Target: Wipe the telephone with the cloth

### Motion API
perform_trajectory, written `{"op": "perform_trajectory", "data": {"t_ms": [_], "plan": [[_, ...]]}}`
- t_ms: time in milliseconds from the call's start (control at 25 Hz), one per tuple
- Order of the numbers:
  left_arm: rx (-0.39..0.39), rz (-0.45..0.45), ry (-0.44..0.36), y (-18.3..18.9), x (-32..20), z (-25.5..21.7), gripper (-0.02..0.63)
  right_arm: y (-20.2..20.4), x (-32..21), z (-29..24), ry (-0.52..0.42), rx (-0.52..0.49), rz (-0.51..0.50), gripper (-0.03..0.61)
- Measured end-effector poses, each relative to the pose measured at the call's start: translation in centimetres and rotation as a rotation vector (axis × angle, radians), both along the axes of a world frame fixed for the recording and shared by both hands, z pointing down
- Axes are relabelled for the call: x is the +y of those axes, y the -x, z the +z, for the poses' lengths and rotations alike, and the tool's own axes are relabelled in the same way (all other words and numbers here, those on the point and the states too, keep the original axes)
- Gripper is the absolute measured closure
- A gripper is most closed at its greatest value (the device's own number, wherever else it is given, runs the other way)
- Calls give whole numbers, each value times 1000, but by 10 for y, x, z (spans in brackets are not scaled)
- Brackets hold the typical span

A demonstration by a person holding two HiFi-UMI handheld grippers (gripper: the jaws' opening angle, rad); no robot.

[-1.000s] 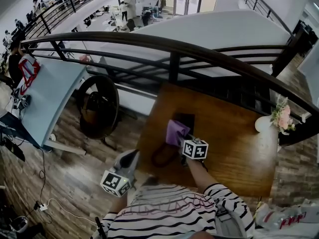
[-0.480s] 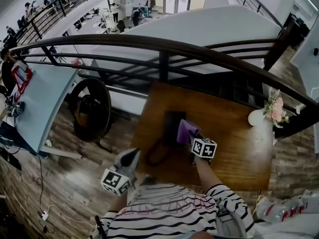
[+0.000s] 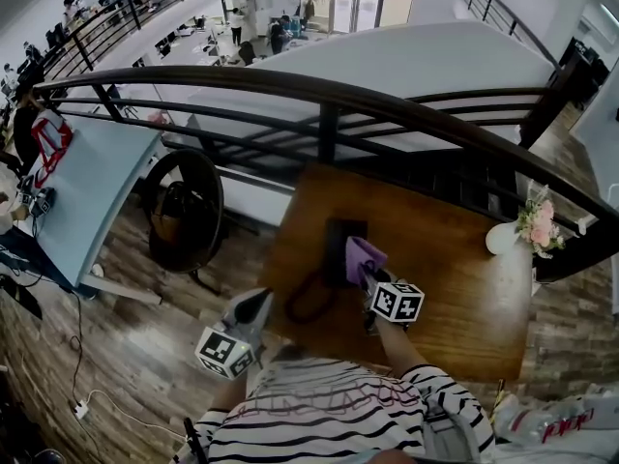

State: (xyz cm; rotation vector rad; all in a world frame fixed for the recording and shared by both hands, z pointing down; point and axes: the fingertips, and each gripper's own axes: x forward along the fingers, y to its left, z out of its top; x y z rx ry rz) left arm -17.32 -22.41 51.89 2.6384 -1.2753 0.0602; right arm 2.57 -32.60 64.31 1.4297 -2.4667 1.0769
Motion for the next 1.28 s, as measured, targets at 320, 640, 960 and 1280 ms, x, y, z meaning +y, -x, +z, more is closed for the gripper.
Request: {"op": "perform_trajectory", "data": {"t_ms": [320,640,960,1280], "plan": [[-2,-40,4,14,11,0,612,100,22,9,28,-73,-215,541],[4,-64,18,21,17,6,612,74,17,59,104,61,-172,541],[11,-16,11,7,15,5,612,7,17,74,136,134,-34,541],[17,10,9,-4,16,5,612,-44,24,76,154,157,81,541]]}}
